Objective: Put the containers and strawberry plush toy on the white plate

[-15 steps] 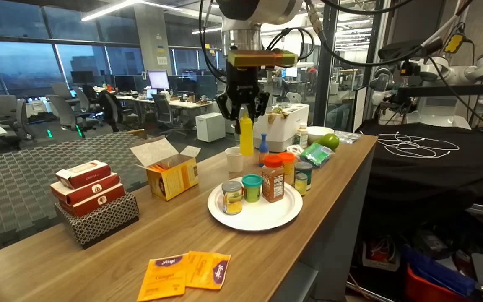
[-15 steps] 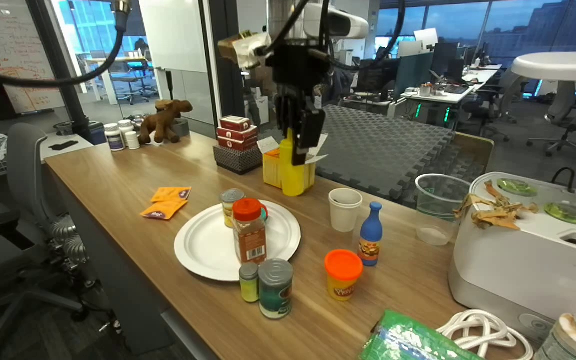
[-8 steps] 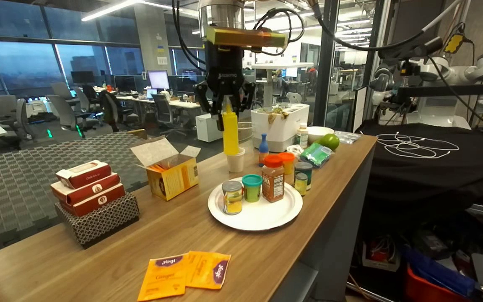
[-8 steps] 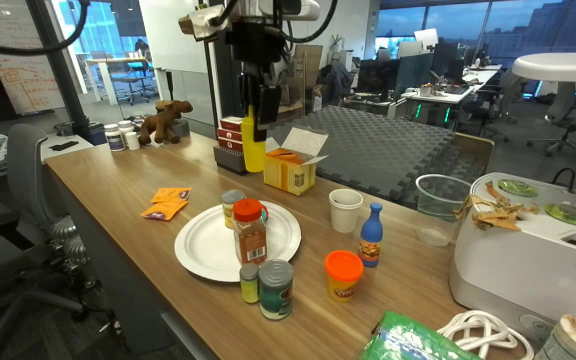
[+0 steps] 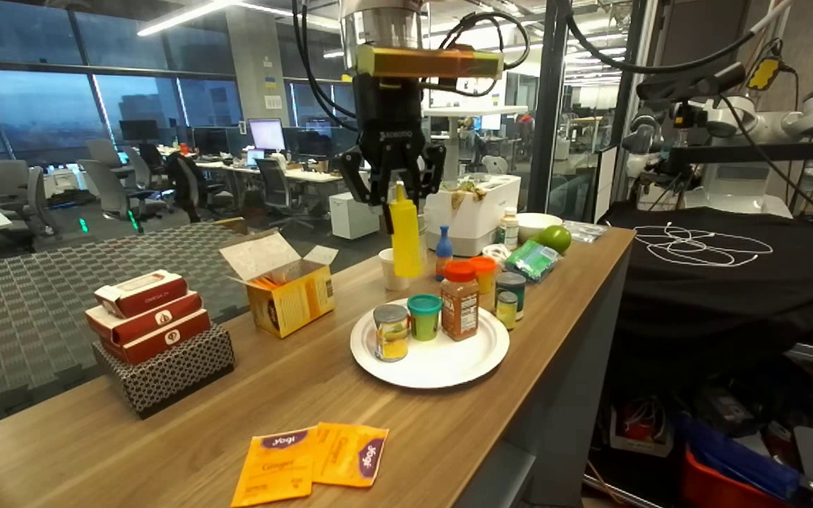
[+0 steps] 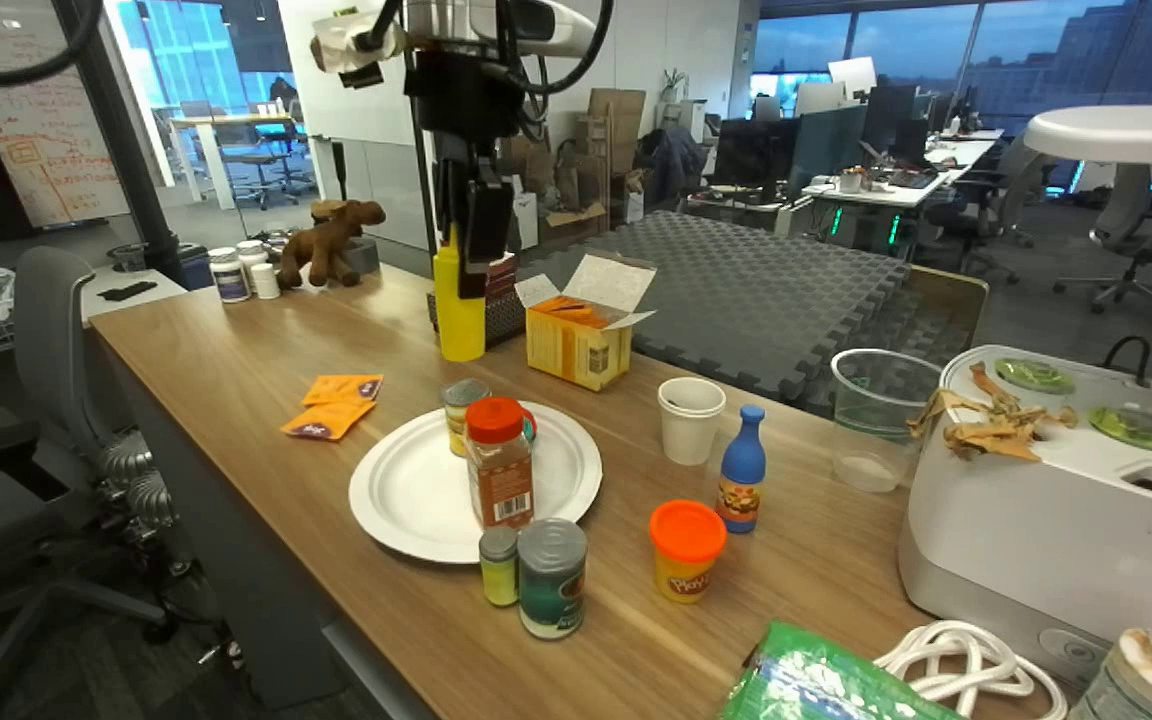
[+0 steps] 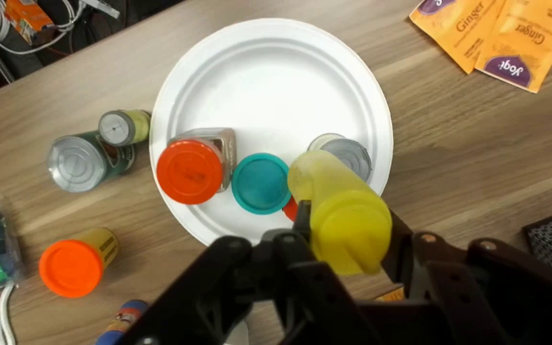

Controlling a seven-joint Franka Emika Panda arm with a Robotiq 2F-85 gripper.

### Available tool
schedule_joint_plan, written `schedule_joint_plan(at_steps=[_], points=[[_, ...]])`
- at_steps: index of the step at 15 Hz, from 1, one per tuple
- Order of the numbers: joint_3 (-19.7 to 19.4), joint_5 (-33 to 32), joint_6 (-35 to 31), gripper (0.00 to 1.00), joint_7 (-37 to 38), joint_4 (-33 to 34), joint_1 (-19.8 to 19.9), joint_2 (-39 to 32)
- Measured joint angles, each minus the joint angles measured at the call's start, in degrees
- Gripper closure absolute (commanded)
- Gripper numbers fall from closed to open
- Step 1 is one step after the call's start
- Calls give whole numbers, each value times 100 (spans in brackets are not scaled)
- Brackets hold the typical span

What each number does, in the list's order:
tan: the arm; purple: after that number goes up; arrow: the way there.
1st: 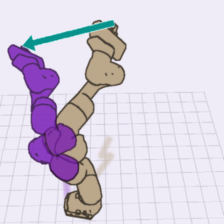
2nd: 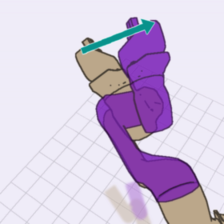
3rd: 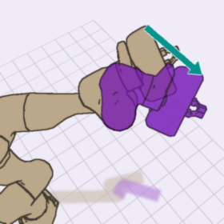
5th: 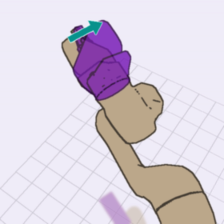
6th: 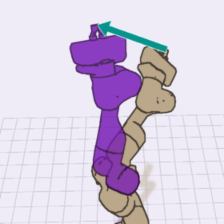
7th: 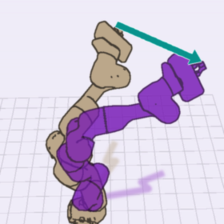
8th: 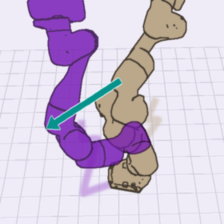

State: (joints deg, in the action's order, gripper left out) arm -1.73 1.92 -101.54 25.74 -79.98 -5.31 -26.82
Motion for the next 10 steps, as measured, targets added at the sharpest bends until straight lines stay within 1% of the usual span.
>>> schedule_joint_plan(at_steps=[4,10], points=[[0,0,-36,87,-5,-424,0,178],[0,-4,-721,86,-221,-944,3,186]])
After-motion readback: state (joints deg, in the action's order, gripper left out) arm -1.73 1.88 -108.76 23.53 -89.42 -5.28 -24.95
